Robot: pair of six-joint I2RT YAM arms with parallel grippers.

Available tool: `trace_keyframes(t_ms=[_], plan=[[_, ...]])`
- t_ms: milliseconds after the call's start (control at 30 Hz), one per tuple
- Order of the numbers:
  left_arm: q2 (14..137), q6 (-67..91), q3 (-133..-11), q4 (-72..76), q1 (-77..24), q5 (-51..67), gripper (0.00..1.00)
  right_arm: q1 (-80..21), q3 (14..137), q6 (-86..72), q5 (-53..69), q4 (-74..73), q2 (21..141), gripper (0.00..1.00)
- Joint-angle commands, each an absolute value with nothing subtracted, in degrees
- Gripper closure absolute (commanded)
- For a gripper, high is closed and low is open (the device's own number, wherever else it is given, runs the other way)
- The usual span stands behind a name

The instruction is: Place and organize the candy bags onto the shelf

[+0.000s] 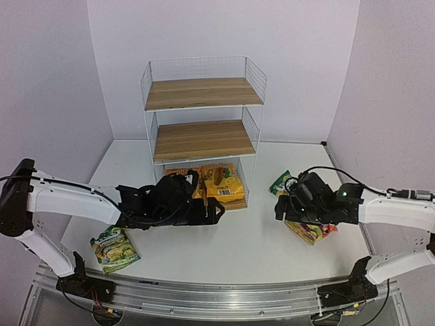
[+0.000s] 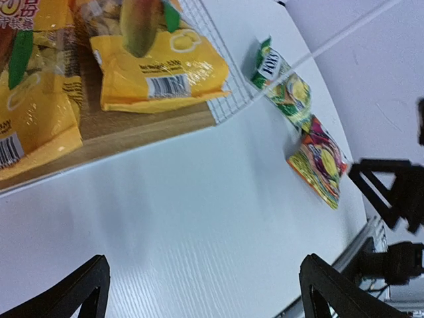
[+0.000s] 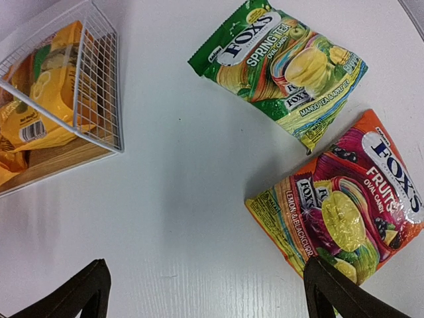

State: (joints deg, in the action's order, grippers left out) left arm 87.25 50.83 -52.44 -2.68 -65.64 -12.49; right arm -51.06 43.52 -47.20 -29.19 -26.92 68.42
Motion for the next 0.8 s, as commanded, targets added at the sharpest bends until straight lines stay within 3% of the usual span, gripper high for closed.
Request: trace_keyframes(t_ms=[0, 200, 433, 767], plan=[[81.69, 49.39, -48.84, -3.85, -68.73, -6.21, 0.00, -43.97, 50.14, -34.77, -17.31, -31.07, 72.51, 0.02], [76.85, 47.88, -42.60, -4.01, -70.75, -2.87, 0.00, -23.81, 60.27, -10.88, 4.94, -35.03, 80.36, 0.02], [70.47, 46.92, -34.79, -2.95, -70.88, -2.67, 0.01, -4.60, 78.60, 8.85, 19.98, -43.24, 98.59, 0.07], [70.41, 44.02, -33.67, -6.31, -70.83, -3.79, 0.00, 2.89, 98.07, 23.72, 23.11, -54.33, 122.71, 0.09]])
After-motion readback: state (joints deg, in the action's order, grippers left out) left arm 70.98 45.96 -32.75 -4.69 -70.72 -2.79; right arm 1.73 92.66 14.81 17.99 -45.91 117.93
